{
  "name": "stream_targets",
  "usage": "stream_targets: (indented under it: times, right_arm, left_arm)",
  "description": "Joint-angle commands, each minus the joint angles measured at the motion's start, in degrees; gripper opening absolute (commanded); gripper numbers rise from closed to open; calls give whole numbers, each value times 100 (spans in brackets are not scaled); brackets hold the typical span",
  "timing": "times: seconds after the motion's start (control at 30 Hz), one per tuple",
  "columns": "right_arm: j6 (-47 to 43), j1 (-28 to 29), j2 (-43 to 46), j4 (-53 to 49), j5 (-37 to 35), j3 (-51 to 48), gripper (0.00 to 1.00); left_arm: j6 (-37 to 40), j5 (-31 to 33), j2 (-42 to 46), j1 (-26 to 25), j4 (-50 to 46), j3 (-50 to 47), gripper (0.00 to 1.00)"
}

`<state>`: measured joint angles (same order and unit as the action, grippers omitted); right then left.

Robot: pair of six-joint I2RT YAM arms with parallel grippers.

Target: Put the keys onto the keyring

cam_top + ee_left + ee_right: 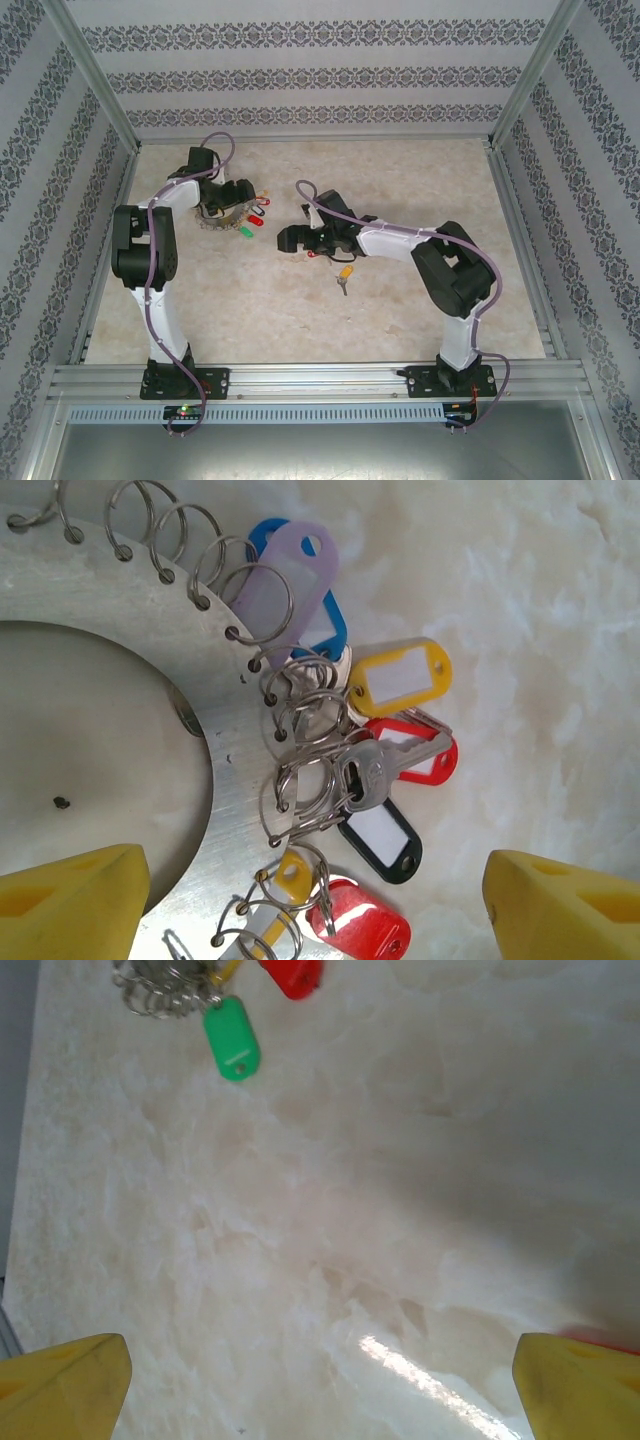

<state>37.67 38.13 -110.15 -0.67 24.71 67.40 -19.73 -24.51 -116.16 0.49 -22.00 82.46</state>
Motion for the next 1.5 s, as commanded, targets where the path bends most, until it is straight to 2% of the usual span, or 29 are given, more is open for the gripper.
stream_targets:
  times: [0.0,0.3,0.53,0.7,0.87,1.07,1.17,1.23,1.33,1.47]
  right_arm:
    - [144,-45,-145,-172,-137,100,98]
    - [109,-673,231,-96,-334,-894,98]
    - [-92,-1426,1112,-104,-415,-1986,98]
    - [-205,-2120,1874,-197,-492,-2765,98]
    - [-240,-2511,2722,-379,-668,-3187,98]
    - [-181,-2507,3454,-413,-573,-3163,98]
    - [-176,-2462,3595,-433,-481,-3034,98]
    - [-112,-2320,3621,-379,-399,-2918,98]
    - [-101,-1858,3522,-276,-182,-2675,92]
    - [26,-975,3133,-138,-233,-2319,81]
  left_arm:
    - [254,-344,-65,41,-337,-207,84]
    - [14,-833,254,-81,80,-990,81]
    - [-100,-918,756,-411,94,-1441,80]
    - [-161,-925,1163,-766,121,-1872,80]
    - [-285,-936,1450,-1226,-33,-2299,80]
    - [-646,-911,1928,-2099,64,-2913,80]
    - [-824,-617,2424,-2423,100,-3048,81]
    - [-1034,-478,2876,-2449,204,-3126,88]
    - [-1086,123,3528,-2415,-170,-2988,97]
    - [-1258,733,4216,-2134,-539,-3154,97]
